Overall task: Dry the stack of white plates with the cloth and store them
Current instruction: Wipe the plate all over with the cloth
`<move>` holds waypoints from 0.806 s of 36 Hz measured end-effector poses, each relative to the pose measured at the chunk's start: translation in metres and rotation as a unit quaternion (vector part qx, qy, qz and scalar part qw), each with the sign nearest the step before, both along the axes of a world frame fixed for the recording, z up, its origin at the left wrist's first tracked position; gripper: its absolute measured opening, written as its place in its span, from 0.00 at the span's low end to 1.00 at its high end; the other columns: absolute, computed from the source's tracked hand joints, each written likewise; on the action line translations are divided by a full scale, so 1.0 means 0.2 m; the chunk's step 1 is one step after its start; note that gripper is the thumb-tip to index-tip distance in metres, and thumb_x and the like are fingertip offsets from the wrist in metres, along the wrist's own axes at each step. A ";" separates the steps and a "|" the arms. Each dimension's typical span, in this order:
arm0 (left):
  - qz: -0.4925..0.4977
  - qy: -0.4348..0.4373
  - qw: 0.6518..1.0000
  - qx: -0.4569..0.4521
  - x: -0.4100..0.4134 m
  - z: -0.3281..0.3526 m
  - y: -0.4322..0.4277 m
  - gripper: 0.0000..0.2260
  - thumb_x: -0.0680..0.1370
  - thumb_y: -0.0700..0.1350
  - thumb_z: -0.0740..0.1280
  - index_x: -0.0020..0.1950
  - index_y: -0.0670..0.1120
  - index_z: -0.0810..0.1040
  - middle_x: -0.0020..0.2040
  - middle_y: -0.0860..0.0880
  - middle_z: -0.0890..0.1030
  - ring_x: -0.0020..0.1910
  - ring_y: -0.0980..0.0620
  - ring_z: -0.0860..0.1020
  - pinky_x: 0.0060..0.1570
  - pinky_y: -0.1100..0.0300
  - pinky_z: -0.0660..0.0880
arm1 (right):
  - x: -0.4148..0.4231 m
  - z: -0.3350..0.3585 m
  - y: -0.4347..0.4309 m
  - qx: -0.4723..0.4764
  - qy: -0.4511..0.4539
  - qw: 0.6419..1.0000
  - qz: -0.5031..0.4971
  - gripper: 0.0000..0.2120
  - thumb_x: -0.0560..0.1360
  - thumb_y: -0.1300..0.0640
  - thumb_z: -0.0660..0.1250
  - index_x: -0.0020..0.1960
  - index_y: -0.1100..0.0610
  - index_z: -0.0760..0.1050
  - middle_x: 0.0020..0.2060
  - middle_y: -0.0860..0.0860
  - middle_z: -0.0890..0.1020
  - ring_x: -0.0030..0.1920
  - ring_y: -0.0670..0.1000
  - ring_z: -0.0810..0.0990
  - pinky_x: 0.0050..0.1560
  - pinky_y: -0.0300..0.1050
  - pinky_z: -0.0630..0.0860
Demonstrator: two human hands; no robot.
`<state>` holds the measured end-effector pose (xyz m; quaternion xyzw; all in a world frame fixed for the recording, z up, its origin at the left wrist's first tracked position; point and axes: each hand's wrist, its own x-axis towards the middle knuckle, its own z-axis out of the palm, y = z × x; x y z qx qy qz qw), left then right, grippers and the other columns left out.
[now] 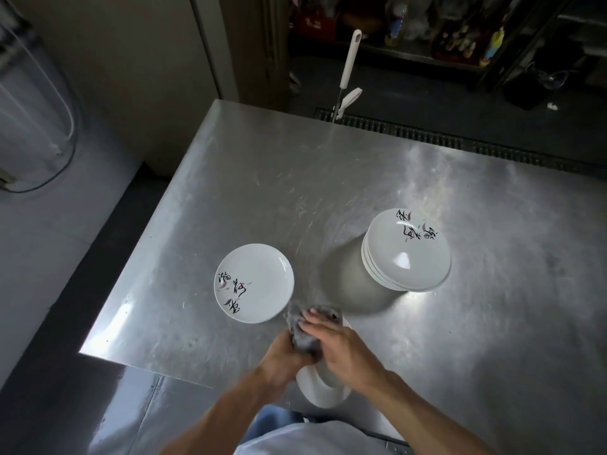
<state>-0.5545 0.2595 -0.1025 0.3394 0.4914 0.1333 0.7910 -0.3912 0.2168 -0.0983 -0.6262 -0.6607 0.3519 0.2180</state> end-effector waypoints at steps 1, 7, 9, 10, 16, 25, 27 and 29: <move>0.002 0.000 1.000 0.001 0.00 0.00 0.00 0.23 0.71 0.30 0.73 0.65 0.43 0.77 0.57 0.42 0.85 0.57 0.43 0.84 0.53 0.50 0.80 | 0.00 0.00 0.01 0.000 -0.001 1.000 0.007 0.30 0.73 0.76 0.62 0.72 0.57 0.74 0.74 0.47 0.70 0.76 0.42 0.64 0.76 0.37 0.58; 0.088 0.032 0.994 -0.052 -0.03 -0.04 -0.02 0.26 0.71 0.37 0.77 0.67 0.48 0.75 0.57 0.42 0.85 0.58 0.37 0.82 0.52 0.36 0.81 | 0.15 -0.02 0.03 -0.106 -0.019 0.983 -0.147 0.25 0.77 0.72 0.60 0.71 0.57 0.75 0.67 0.53 0.79 0.66 0.51 0.77 0.70 0.39 0.70; 0.086 0.026 0.993 -0.080 -0.03 -0.03 -0.01 0.25 0.71 0.42 0.77 0.67 0.46 0.76 0.58 0.41 0.84 0.58 0.37 0.82 0.52 0.36 0.81 | 0.14 -0.01 0.01 -0.103 0.007 0.980 -0.170 0.24 0.78 0.71 0.61 0.71 0.55 0.75 0.67 0.50 0.79 0.66 0.49 0.77 0.68 0.33 0.69; 0.076 0.024 0.992 -0.093 -0.03 -0.01 0.01 0.21 0.74 0.46 0.75 0.65 0.44 0.76 0.57 0.41 0.84 0.56 0.38 0.82 0.49 0.41 0.82 | 0.13 0.00 0.01 -0.092 0.023 0.980 -0.176 0.24 0.79 0.71 0.61 0.72 0.55 0.74 0.67 0.46 0.78 0.66 0.47 0.77 0.67 0.28 0.66; 0.004 0.002 0.996 -0.092 -0.02 -0.01 0.03 0.18 0.78 0.43 0.71 0.67 0.47 0.73 0.58 0.36 0.83 0.51 0.39 0.82 0.49 0.46 0.78 | 0.05 0.04 0.04 -0.012 0.065 0.997 -0.035 0.29 0.76 0.73 0.60 0.74 0.54 0.72 0.73 0.44 0.72 0.74 0.40 0.68 0.73 0.33 0.61; -0.036 -0.002 0.994 -0.107 0.01 -0.01 -0.01 0.19 0.79 0.33 0.69 0.67 0.46 0.70 0.51 0.40 0.85 0.45 0.43 0.84 0.48 0.49 0.82 | 0.16 -0.04 0.04 -0.035 -0.017 0.999 -0.037 0.28 0.71 0.75 0.63 0.68 0.57 0.78 0.67 0.46 0.76 0.70 0.45 0.73 0.70 0.26 0.59; -0.024 0.002 0.994 -0.103 0.03 -0.01 -0.01 0.21 0.79 0.33 0.69 0.68 0.47 0.70 0.52 0.40 0.85 0.45 0.43 0.84 0.49 0.47 0.82 | 0.15 -0.04 0.02 -0.024 0.006 0.999 0.039 0.28 0.72 0.73 0.64 0.69 0.56 0.77 0.71 0.44 0.72 0.74 0.41 0.67 0.73 0.31 0.59; -0.027 0.003 0.995 -0.095 0.03 0.00 0.00 0.20 0.79 0.33 0.69 0.68 0.48 0.72 0.53 0.40 0.85 0.46 0.43 0.84 0.48 0.48 0.82 | 0.18 -0.06 0.02 -0.028 -0.003 0.999 0.028 0.28 0.73 0.74 0.64 0.70 0.55 0.77 0.71 0.45 0.73 0.74 0.42 0.68 0.74 0.34 0.62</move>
